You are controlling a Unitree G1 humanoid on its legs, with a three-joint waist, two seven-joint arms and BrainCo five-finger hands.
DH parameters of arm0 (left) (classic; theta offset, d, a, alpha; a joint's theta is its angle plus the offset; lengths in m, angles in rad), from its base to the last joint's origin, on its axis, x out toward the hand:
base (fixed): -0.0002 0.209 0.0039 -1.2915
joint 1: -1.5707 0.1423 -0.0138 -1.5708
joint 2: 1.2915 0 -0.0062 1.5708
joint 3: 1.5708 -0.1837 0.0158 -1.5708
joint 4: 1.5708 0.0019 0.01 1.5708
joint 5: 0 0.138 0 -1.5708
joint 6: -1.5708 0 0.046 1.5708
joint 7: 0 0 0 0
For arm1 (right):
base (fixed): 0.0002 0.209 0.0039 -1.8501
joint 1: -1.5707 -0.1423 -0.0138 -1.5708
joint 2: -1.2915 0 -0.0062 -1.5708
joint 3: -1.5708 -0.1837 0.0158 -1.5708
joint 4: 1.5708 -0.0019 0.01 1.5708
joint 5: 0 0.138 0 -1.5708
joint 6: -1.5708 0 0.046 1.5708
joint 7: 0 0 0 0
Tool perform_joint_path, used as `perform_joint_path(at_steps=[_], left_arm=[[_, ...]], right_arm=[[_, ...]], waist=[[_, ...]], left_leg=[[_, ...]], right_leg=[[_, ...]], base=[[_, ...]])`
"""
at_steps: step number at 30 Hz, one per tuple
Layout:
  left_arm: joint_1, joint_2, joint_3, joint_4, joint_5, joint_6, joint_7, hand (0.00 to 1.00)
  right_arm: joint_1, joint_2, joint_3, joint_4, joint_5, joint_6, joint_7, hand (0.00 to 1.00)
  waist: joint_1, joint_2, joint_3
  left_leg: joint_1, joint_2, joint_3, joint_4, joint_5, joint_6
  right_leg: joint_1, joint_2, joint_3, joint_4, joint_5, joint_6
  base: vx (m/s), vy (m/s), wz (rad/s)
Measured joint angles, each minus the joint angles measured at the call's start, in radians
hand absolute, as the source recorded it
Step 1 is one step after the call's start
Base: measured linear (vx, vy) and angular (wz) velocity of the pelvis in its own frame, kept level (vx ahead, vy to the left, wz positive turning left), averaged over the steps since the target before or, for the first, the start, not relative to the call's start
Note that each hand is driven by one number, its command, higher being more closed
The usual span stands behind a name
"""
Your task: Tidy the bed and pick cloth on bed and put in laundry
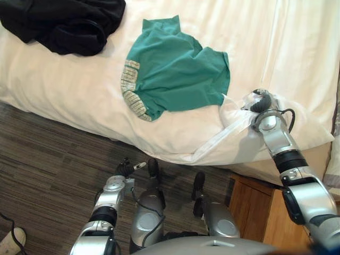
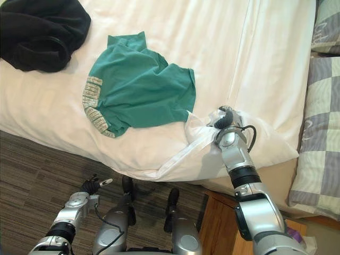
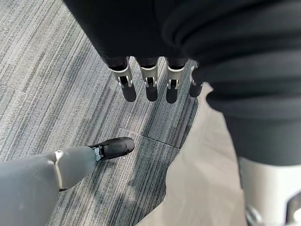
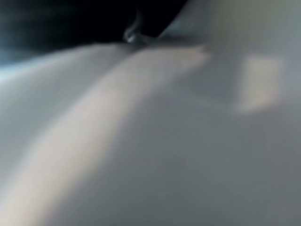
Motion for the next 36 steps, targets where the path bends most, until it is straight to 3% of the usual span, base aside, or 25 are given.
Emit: perform_joint_path(at_steps=[11, 16, 20, 23, 28, 29, 32, 36], left_arm=[[0.000, 0.004, -0.023, -0.029, 0.034, 0.046, -0.016, 0.00], [0.005, 0.003, -0.026, -0.040, 0.041, 0.050, -0.019, 0.00], [0.055, -0.006, -0.027, -0.066, 0.042, 0.052, -0.013, 0.00], [0.101, -0.017, -0.027, -0.066, 0.042, 0.052, -0.012, 0.00], [0.243, -0.071, -0.030, -0.052, 0.042, 0.059, -0.012, 0.00], [0.254, -0.077, -0.030, -0.043, 0.042, 0.059, -0.012, 0.00], [0.283, -0.102, -0.033, -0.021, 0.043, 0.048, -0.014, 0.00], [0.319, -0.124, -0.060, 0.022, 0.043, 0.007, -0.024, 0.00]], right_arm=[[0.072, 0.042, 0.000, -0.003, 0.004, -0.008, 0.014, 1.00], [0.122, 0.049, -0.010, -0.052, 0.037, -0.026, -0.014, 1.00], [0.270, 0.091, -0.070, -0.239, 0.083, -0.034, -0.047, 1.00], [0.398, 0.121, -0.124, -0.374, 0.121, -0.040, -0.058, 1.00], [0.705, 0.129, -0.217, -0.575, 0.196, -0.090, -0.066, 1.00], [0.738, 0.135, -0.226, -0.588, 0.200, -0.097, -0.066, 0.00], [0.838, 0.197, -0.277, -0.607, 0.271, -0.150, -0.099, 0.00], [0.945, 0.309, -0.330, -0.517, 0.533, -0.265, -0.136, 0.00]], waist=[[0.001, -0.022, -0.004], [0.002, -0.027, -0.006], [-0.004, -0.064, -0.033], [-0.025, -0.068, -0.039], [-0.094, -0.053, -0.182], [-0.101, -0.047, -0.201], [-0.139, -0.009, -0.229], [-0.172, 0.056, -0.263]], left_leg=[[0.012, 0.019, 0.005, -0.001, 0.010, -0.016], [0.023, 0.023, 0.007, -0.001, 0.013, -0.020], [0.032, 0.007, 0.025, -0.005, 0.013, -0.024], [0.065, 0.005, 0.042, -0.006, 0.016, -0.028], [0.106, 0.007, 0.084, -0.007, -0.009, -0.051], [0.110, 0.006, 0.091, -0.007, -0.012, -0.051], [0.144, 0.005, 0.122, -0.007, -0.023, -0.055], [0.175, -0.001, 0.139, -0.007, -0.037, -0.055]], right_leg=[[0.014, 0.018, 0.006, -0.003, 0.000, -0.001], [0.027, 0.023, 0.026, -0.013, -0.002, 0.000], [0.034, 0.006, 0.037, -0.023, -0.055, 0.008], [0.059, 0.011, 0.054, -0.022, -0.071, 0.009], [0.066, 0.013, 0.109, -0.016, -0.107, 0.016], [0.067, 0.012, 0.112, -0.016, -0.111, 0.015], [0.084, 0.010, 0.138, -0.017, -0.114, 0.015], [0.100, 0.004, 0.150, -0.023, -0.119, 0.016]], base=[[0.00, -0.008, -0.02], [0.00, -0.002, -0.01], [-0.01, -0.032, -0.12], [0.01, -0.032, -0.12], [0.04, -0.026, -0.30], [0.05, -0.013, -0.40], [0.03, 0.000, -0.31], [0.01, 0.012, -0.11]])
